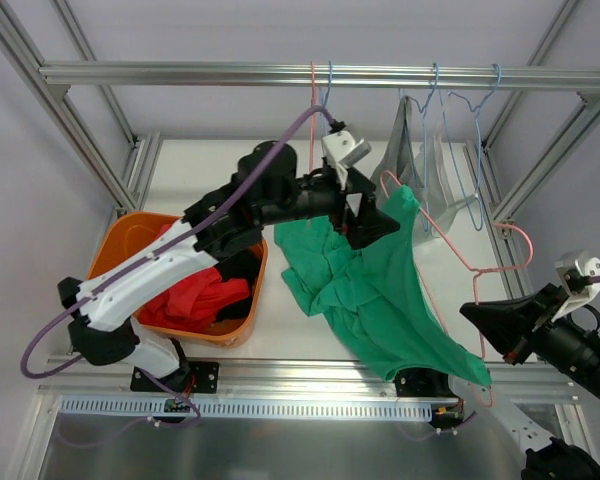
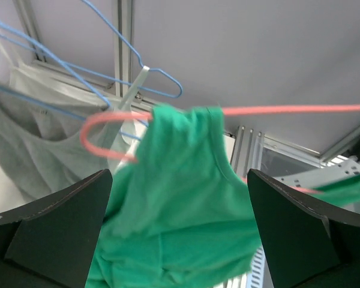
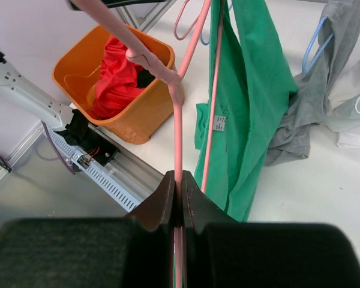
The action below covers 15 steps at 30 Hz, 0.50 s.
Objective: Remove the tank top from the hanger
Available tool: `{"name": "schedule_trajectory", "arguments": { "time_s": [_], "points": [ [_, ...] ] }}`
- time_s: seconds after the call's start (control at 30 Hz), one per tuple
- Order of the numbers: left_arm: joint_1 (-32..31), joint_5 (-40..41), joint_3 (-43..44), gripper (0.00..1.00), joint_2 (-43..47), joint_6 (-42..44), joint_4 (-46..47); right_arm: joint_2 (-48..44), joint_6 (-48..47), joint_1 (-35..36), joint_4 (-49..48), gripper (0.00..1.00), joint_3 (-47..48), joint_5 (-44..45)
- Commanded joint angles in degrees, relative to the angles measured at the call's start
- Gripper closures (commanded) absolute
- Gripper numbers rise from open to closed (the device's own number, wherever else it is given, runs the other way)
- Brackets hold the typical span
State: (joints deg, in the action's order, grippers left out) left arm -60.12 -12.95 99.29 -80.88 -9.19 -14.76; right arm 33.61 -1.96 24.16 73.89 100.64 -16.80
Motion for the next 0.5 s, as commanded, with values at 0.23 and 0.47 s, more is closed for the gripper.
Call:
{"name": "schedule_trajectory", "arguments": {
  "time_s": [0.23, 0.47],
  "points": [
    [-2.9, 1.7, 9.0, 0.24, -9.47, 5.06, 4.3, 1.11, -0.5, 0.36, 8.99, 1.0, 6.14, -1.75],
    [-2.9, 3.1, 6.62, 0.82, -9.12, 5.85, 5.27, 1.9, -0.77, 0.8, 8.91, 1.0, 7.64, -1.66]
  ]
}}
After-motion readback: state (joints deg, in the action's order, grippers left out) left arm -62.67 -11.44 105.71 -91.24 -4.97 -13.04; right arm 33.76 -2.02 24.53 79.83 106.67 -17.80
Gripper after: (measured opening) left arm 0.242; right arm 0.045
